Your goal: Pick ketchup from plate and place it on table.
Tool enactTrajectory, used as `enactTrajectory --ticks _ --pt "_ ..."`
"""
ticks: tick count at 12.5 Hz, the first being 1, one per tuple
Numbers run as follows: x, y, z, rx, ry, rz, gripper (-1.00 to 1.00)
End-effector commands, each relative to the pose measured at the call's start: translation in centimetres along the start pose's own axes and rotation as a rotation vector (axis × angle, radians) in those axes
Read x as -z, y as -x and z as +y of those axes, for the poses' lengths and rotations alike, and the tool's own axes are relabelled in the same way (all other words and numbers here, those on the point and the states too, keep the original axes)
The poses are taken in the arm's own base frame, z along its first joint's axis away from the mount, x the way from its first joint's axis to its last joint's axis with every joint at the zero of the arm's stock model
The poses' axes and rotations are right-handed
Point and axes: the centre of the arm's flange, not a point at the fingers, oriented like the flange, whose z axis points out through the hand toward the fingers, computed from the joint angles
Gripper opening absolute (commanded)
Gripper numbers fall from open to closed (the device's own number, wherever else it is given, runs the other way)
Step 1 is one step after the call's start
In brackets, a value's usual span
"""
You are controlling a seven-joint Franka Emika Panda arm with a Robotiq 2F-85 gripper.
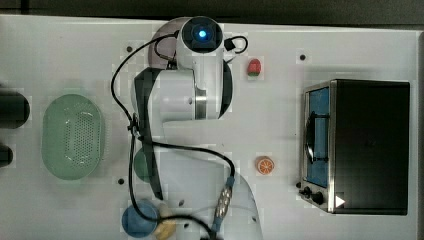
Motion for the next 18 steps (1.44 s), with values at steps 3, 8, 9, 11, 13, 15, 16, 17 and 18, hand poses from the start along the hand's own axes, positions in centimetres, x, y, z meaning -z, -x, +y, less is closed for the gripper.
enactTrajectory --ticks 3,8,9,11,13,15,16,17,18 --pt "-5.3 -1.9 -2.4 0.178 0.026 0.072 1.0" --pt "-9.2 -3.2 -2.6 0.219 0.026 0.152 1.0" --pt "-9.6 -3.4 -2.7 0.229 0.027 0.165 1.0" --pt "-10.7 -3.5 -2.7 0.231 0.025 0.165 1.0" --pt "-11.3 -3.6 -2.9 0.233 0.022 0.167 0.91" --pt "-11.2 -3.7 -2.8 0.231 0.023 0.171 0.42" --pt "-10.9 -3.8 -2.8 0.231 0.022 0.177 0.21" --pt "-10.7 -4.0 -2.8 0.231 0.021 0.181 0.21" --pt "-10.4 -4.1 -2.9 0.231 0.02 0.187 0.21"
